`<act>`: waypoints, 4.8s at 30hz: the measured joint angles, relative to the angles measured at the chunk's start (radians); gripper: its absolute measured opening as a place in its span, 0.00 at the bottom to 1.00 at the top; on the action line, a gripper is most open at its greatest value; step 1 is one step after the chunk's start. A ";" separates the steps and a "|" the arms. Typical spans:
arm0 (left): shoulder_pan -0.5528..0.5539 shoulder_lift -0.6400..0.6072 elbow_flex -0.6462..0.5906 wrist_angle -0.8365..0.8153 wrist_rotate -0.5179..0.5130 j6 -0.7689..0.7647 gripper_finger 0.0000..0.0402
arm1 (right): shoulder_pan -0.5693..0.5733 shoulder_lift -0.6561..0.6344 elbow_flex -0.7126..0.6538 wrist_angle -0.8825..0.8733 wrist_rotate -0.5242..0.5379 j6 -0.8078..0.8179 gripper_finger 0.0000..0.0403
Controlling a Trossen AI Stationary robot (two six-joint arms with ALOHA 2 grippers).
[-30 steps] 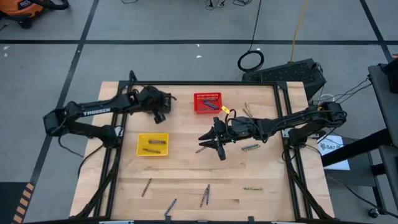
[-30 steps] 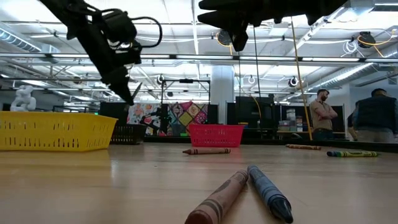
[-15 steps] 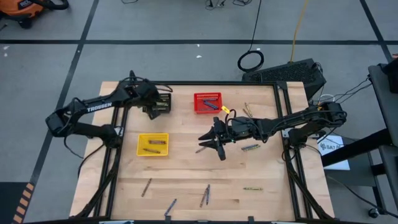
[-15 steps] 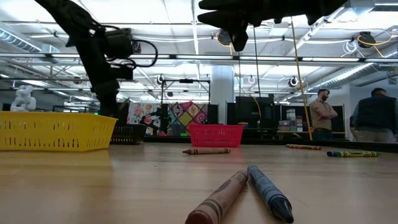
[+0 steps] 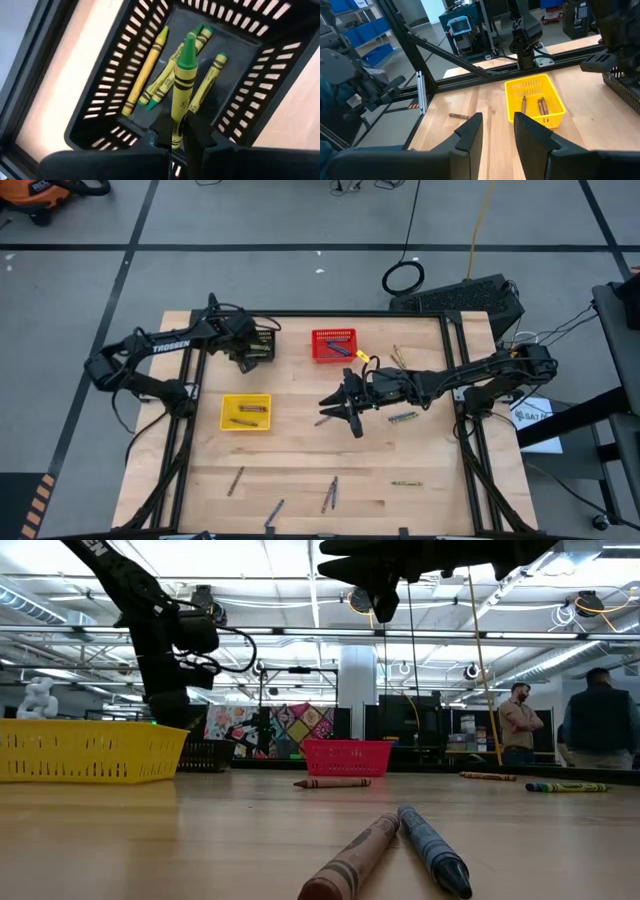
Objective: Sort crayons
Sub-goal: Put the green crayon into the black basket, then put the brown crayon into the yellow basket
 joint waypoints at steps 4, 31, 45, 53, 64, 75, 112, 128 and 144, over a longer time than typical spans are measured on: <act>0.000 0.003 0.000 -0.015 -0.001 0.000 0.05 | 0.002 0.000 0.000 0.000 0.000 0.000 0.24; -0.202 0.000 0.177 -0.313 0.053 -0.089 0.21 | -0.011 0.000 0.000 -0.112 0.022 -0.072 0.24; -0.488 -0.120 0.191 -0.421 0.113 -0.358 0.22 | -0.011 0.000 0.000 -0.149 0.022 -0.121 0.24; -0.694 -0.163 0.190 -0.440 0.134 -0.592 0.22 | -0.011 0.000 0.000 -0.177 0.022 -0.123 0.24; -1.041 -0.162 0.190 -0.432 0.128 -1.030 0.22 | -0.011 0.000 0.000 -0.225 0.027 -0.061 0.24; -1.332 -0.145 0.190 -0.342 -0.023 -1.463 0.22 | -0.011 0.000 0.000 -0.226 0.026 -0.052 0.24; -1.620 0.272 0.189 -0.149 0.053 -1.973 0.22 | -0.011 0.000 0.000 -0.235 0.022 -0.060 0.24; -1.620 0.368 0.193 -0.125 0.087 -1.972 0.21 | -0.011 0.000 0.000 -0.235 0.022 -0.106 0.24; -1.616 0.364 0.190 -0.121 0.123 -1.808 0.02 | -0.013 0.000 0.000 -0.235 0.022 -0.157 0.24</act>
